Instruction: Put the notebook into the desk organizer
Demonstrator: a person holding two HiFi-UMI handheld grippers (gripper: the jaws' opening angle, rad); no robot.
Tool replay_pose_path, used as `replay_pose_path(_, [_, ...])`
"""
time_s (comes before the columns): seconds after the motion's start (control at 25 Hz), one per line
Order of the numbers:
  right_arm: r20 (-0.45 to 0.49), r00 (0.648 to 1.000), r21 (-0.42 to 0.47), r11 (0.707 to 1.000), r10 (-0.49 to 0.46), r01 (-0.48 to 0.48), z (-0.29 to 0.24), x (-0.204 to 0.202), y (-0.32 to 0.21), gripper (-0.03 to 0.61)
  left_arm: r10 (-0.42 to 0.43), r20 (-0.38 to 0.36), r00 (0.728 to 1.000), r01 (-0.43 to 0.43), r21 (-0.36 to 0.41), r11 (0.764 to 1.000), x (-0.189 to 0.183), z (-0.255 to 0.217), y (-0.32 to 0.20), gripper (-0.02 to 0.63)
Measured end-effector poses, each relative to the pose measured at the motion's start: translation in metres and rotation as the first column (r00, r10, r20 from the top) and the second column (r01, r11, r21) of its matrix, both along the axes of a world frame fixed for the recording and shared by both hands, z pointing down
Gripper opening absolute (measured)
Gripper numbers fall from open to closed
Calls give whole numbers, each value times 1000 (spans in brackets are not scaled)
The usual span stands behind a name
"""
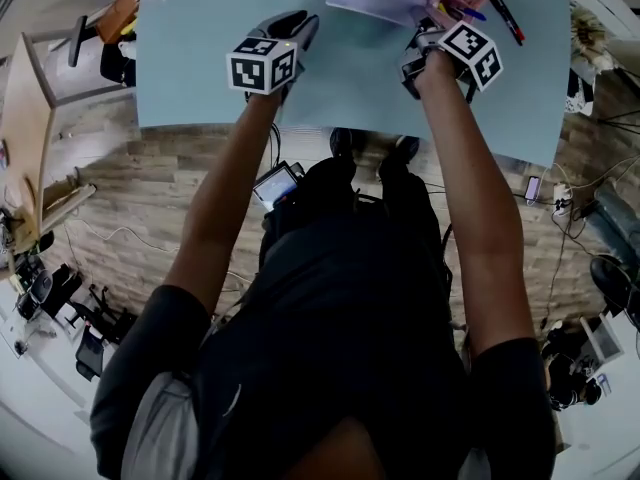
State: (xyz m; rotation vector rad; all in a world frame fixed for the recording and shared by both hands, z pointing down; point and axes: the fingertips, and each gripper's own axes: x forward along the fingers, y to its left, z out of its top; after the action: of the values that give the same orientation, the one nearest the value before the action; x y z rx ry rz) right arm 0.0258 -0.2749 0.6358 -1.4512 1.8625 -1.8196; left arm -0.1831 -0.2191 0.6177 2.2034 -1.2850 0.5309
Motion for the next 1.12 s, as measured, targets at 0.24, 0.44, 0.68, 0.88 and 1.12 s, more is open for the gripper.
replay_pose_path(0.24, [-42, 999, 15, 1000, -3, 4, -1, 6, 8, 110, -6, -14, 1000, 6, 22, 1000, -7, -13, 14, 152])
replay_pose_path(0.44, [-122, 992, 54, 998, -21, 27, -12, 13, 21, 160, -9, -22, 1000, 10, 44, 999, -14, -30, 26, 150])
replay_pose_path(0.68, [-94, 995, 190, 981, -26, 44, -66, 13, 42, 156, 13, -55, 998, -7, 111, 994, -15, -69, 38, 152])
replay_pose_path(0.88, [-92, 992, 395, 911, -91, 120, -149, 4, 70, 155, 61, -85, 995, -44, 188, 981, -12, -116, 53, 152])
replay_pose_path(1.12, [-191, 963, 634, 726, -188, 267, -264, -9, 120, 141, 93, -103, 990, -58, 303, 951, -14, -178, 72, 152])
